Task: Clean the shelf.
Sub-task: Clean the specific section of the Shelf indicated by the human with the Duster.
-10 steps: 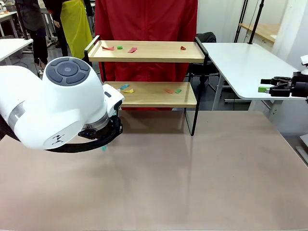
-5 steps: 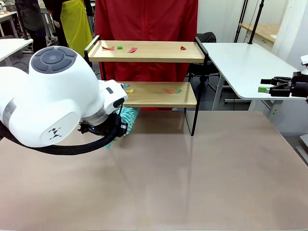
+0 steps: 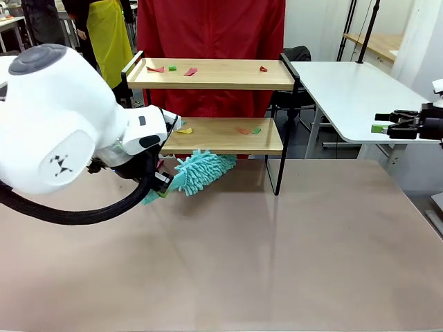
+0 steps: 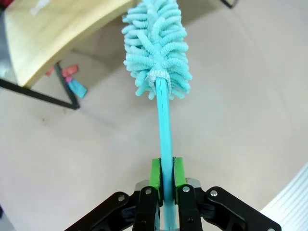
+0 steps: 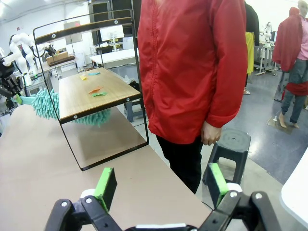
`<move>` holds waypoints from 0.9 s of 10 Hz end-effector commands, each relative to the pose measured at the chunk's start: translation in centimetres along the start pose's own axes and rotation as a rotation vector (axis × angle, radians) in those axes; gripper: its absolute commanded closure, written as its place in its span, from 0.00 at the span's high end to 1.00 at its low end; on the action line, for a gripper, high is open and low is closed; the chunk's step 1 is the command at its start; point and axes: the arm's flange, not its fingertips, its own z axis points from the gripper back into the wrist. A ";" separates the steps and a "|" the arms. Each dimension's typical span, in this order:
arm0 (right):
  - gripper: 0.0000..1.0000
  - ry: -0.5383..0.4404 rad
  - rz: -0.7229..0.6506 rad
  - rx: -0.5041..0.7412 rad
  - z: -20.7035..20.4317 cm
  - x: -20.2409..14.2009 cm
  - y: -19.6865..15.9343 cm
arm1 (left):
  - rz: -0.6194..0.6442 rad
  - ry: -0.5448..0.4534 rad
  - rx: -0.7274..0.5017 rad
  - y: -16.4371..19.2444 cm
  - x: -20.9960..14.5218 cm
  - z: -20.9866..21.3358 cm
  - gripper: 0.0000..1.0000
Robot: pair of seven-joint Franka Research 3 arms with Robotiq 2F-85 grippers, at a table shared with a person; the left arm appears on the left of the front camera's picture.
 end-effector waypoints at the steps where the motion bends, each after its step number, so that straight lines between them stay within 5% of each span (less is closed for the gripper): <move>1: 1.00 0.009 -0.015 -0.014 -0.1 0.9 0.1 | -0.101 -0.001 -0.146 3.5 -5.5 1.5 0.13; 6: 1.00 0.009 -0.015 -0.014 -0.1 0.9 0.1 | -0.230 -0.019 -0.371 8.4 -7.0 2.6 0.13; 7: 1.00 0.009 -0.015 -0.014 -0.1 0.9 0.1 | -0.168 0.003 -0.240 7.4 -2.0 2.3 0.13; 9: 1.00 0.009 -0.015 -0.014 -0.1 0.9 0.1 | -0.168 0.003 -0.240 7.4 -2.0 2.3 0.13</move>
